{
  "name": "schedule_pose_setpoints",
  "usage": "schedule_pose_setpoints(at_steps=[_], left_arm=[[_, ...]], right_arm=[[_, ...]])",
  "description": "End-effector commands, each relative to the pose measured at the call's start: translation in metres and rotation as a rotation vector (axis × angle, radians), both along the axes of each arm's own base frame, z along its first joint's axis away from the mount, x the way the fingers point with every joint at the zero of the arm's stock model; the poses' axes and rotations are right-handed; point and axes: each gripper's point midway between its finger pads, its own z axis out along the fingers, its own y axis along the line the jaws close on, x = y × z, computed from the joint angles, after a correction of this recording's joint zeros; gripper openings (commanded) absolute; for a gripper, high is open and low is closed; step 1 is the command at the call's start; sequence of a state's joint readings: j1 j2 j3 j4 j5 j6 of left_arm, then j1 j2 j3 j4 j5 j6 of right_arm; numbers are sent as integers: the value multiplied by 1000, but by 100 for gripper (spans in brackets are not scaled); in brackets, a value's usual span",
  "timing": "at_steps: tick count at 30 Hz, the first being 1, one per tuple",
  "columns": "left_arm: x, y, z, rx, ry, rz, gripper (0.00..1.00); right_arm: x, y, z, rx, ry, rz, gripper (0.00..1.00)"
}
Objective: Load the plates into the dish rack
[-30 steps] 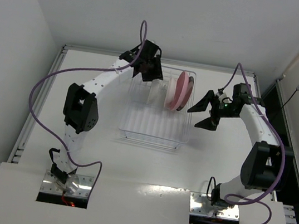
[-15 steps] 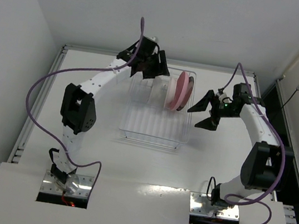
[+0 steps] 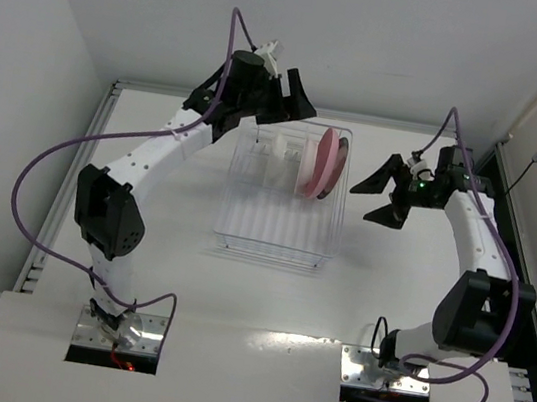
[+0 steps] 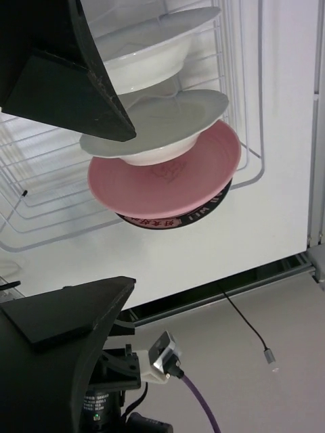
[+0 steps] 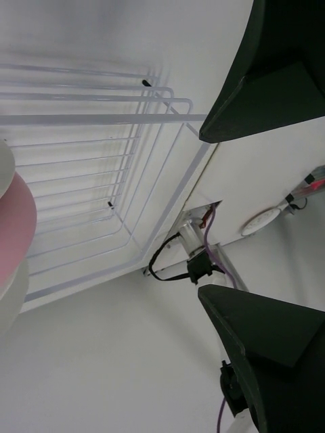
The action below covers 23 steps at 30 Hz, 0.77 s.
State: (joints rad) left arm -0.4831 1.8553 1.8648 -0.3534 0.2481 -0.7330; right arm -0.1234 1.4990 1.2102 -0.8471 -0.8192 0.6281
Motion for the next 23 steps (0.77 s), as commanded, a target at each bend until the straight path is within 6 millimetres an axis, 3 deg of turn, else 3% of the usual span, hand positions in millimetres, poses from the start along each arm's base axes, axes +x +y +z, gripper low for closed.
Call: schedule_pose_setpoints(at_steps=[1, 5, 7, 9, 11, 12, 13, 14, 15, 16, 17, 18, 19, 20, 21, 23], left_arm=[[0, 11, 26, -28, -86, 5, 79], [4, 24, 39, -31, -121, 35, 79], [3, 25, 32, -23, -103, 35, 79], [1, 38, 47, -6, -145, 60, 79], [0, 54, 54, 38, -177, 124, 79], [-9, 66, 75, 59, -240, 152, 79], [-12, 77, 82, 77, -267, 190, 79], [-12, 95, 72, 131, -261, 270, 80], [-24, 115, 92, 146, -321, 315, 83], [-26, 133, 92, 167, -328, 400, 88], [-31, 143, 73, 202, -312, 431, 94], [-35, 156, 69, 212, -313, 476, 97], [-49, 173, 81, 204, -344, 537, 99], [-55, 179, 64, 235, -332, 546, 99], [-60, 186, 60, 252, -340, 560, 99], [-77, 217, 45, 306, -327, 664, 99]], right_arm=[[-2, -6, 19, -11, -76, -16, 84], [-5, -9, 17, -18, -67, -29, 84], [-5, -12, 20, -20, -79, -40, 84], [-5, -17, 23, -45, -90, -54, 85], [-2, -24, 33, -82, -115, -73, 85], [-2, -29, 38, -101, -126, -91, 85], [1, -34, 39, -137, -137, -103, 85], [6, -37, 51, -158, -166, -113, 85], [6, -47, 55, -205, -186, -130, 85], [9, -50, 65, -228, -218, -135, 87], [11, -56, 68, -244, -218, -154, 88], [9, -58, 69, -266, -224, -147, 90], [9, -60, 74, -284, -244, -157, 90], [10, -66, 77, -308, -256, -166, 92], [9, -71, 73, -335, -237, -181, 93], [9, -80, 78, -395, -249, -206, 93]])
